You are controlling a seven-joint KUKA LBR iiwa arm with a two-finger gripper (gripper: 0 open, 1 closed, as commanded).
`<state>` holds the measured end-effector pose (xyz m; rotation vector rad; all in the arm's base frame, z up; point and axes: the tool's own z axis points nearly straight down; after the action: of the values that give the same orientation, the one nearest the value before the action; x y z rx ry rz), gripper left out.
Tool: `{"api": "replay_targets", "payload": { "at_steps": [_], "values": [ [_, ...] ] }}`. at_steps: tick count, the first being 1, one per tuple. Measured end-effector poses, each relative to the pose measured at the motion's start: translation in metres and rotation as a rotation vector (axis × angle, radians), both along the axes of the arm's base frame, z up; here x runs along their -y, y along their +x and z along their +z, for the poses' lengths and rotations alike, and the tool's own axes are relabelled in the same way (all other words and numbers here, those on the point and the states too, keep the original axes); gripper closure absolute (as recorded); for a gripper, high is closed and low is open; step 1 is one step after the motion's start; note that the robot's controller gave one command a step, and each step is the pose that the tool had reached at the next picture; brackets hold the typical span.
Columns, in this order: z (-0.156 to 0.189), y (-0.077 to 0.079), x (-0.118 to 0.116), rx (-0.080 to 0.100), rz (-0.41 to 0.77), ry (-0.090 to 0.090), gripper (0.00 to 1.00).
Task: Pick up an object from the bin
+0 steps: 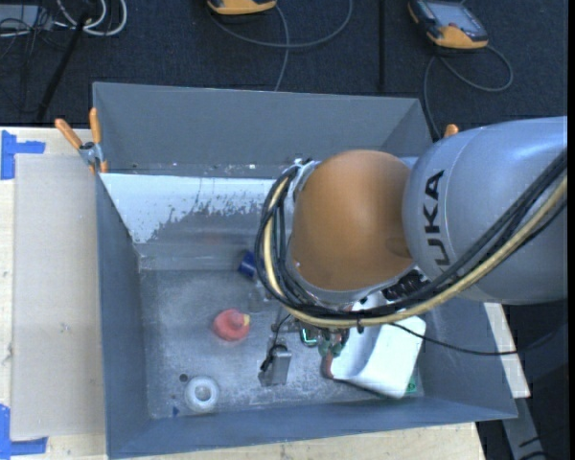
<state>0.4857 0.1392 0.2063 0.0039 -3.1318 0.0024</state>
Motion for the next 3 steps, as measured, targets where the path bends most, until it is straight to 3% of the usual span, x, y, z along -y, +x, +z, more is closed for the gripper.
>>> {"api": "replay_targets", "payload": {
  "at_steps": [1, 2, 3],
  "values": [
    [-0.141, 0.093, -0.001, 0.006, 0.183, 0.002, 0.00],
    [-0.105, 0.084, 0.010, 0.011, 0.220, 0.002, 0.00],
    [-0.102, 0.079, 0.009, 0.008, -0.041, 0.001, 0.00]
  ]
}}
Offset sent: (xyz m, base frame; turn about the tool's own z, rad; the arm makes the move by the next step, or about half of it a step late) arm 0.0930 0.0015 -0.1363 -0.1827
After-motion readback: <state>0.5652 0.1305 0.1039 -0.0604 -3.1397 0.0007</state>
